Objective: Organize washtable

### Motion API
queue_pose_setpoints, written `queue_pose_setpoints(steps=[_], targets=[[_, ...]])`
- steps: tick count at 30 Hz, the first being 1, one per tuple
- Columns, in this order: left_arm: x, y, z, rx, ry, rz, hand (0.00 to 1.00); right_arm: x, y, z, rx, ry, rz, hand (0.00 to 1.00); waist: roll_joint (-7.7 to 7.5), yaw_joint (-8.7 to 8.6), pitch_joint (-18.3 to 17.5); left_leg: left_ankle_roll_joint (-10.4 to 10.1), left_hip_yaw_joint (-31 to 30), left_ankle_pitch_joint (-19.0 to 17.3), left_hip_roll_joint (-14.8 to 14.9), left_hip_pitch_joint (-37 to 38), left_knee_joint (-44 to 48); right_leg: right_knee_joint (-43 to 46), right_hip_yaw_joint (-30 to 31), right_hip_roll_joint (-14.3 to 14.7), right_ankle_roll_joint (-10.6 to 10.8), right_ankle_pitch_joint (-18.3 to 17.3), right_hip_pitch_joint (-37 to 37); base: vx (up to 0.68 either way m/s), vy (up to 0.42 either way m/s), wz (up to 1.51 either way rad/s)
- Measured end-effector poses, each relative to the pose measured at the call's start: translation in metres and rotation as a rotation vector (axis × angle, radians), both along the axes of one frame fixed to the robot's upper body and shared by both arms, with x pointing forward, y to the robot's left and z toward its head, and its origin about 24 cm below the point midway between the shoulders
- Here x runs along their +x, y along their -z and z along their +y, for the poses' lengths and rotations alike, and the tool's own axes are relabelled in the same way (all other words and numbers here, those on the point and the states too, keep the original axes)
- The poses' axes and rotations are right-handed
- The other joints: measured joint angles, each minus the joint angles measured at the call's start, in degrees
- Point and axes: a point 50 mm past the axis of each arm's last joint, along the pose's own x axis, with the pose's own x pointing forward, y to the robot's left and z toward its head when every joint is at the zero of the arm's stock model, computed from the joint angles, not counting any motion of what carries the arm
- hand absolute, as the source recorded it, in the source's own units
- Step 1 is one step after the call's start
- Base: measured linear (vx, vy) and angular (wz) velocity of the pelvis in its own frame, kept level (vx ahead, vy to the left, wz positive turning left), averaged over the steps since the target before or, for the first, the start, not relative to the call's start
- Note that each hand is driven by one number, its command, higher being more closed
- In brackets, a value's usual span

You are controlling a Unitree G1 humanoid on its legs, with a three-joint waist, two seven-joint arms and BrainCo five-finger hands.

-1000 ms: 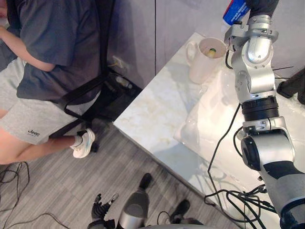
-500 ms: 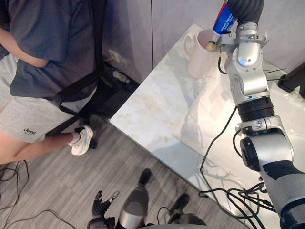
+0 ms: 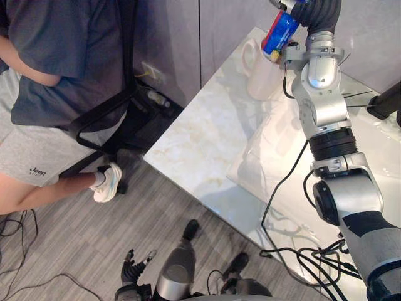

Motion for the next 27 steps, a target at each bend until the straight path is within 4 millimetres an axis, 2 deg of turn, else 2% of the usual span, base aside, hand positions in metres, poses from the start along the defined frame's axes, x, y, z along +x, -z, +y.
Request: queue_pose_setpoints(steps=[6,9,11,14,16,18,19,21,22,24,26,27], targets=[[0.0,0.0,0.001,0.002,0.003,0.003,0.0,-0.001,0.003,-0.001,-0.003,-0.001,0.0,0.0,-0.23,-0.16,-0.1,0.0,0.6,0.1,0.1,1.3,-0.4,0.2,0.8,0.0,0.0,0.0,0.6,-0.01,0.003,-0.07],[0.0,0.0,0.004,0.009,0.006,0.005,0.0,-0.005,0.01,-0.002,-0.011,-0.009,-0.007,0.0,-1.01,-0.32,-0.2,-0.1,1.0,0.3,0.3,1.8,-0.9,0.2,1.1,0.0,0.0,0.0,0.8,-0.01,0.006,-0.05],[-0.001,0.0,0.005,0.014,0.007,0.009,0.0,-0.008,0.011,-0.002,-0.016,-0.01,-0.019,0.0,-1.82,-1.1,-0.4,-0.1,1.5,0.3,0.4,1.9,-0.9,0.2,1.9,0.0,0.0,0.0,0.7,-0.01,0.011,-0.08],[-0.002,0.0,0.007,0.016,0.005,0.014,0.0,-0.026,-0.011,-0.008,-0.075,0.024,-0.133,0.0,-2.64,-1.93,-0.9,0.0,2.3,0.7,0.5,3.1,-2.0,0.2,2.6,0.0,-0.1,0.1,0.8,0.0,0.009,-0.15],[-0.003,0.0,0.009,0.022,-0.002,0.017,0.0,-0.045,-0.029,-0.016,-0.114,0.056,-0.241,0.0,-3.37,-3.04,-1.4,0.1,3.1,0.8,0.5,3.8,-2.6,0.2,3.0,0.0,-0.1,0.1,1.0,0.01,0.0,-0.16],[-0.005,-0.001,0.015,0.043,0.006,0.034,0.0,-0.07,-0.045,-0.03,-0.151,0.111,-0.366,0.0,-5.19,-4.81,-2.6,0.1,4.1,0.8,0.6,4.5,-2.9,0.2,4.1,0.0,-0.1,0.1,0.9,0.02,0.003,-0.23],[-0.005,-0.001,0.017,0.048,0.001,0.038,0.0,-0.076,-0.047,-0.035,-0.152,0.129,-0.39,0.0,-5.65,-5.35,-3.0,0.1,4.5,0.8,0.7,4.7,-3.0,0.2,4.3,0.0,-0.1,0.1,0.9,0.03,0.002,-0.27],[-0.008,0.0,0.022,0.053,-0.026,0.05,0.0,-0.099,-0.048,-0.059,-0.14,0.214,-0.474,0.0,-7.01,-6.97,-4.1,0.1,6.4,0.7,0.8,5.9,-3.1,0.4,6.1,-0.1,-0.2,0.2,0.9,0.01,0.009,-0.36],[-0.01,0.001,0.022,0.053,-0.028,0.058,0.0,-0.104,-0.047,-0.066,-0.135,0.239,-0.491,0.0,-7.1,-7.39,-4.6,0.1,6.7,0.7,0.8,6.0,-3.2,0.4,6.5,-0.1,-0.2,0.2,0.9,-0.01,0.013,-0.33],[-0.015,0.005,0.022,0.048,-0.036,0.085,0.0,-0.122,-0.037,-0.093,-0.096,0.334,-0.519,0.0,-6.87,-9.02,-6.3,0.1,8.0,0.6,1.0,7.1,-4.1,0.9,7.8,-0.2,-0.2,0.3,0.3,-0.02,0.021,-0.33],[-0.019,0.007,0.023,0.04,-0.054,0.102,0.0,-0.14,-0.022,-0.124,-0.046,0.448,-0.521,0.0,-6.68,-10.08,-8.0,0.3,9.3,0.4,1.0,7.7,-4.4,1.1,9.1,-0.2,-0.2,0.4,-0.1,-0.03,0.027,-0.36],[-0.021,0.008,0.023,0.037,-0.061,0.109,0.0,-0.156,-0.009,-0.145,-0.017,0.539,-0.523,0.0,-6.47,-11.0,-8.7,0.3,10.0,0.2,0.9,8.3,-4.4,1.1,10.0,-0.2,-0.2,0.4,0.1,-0.02,0.02,-0.3]])
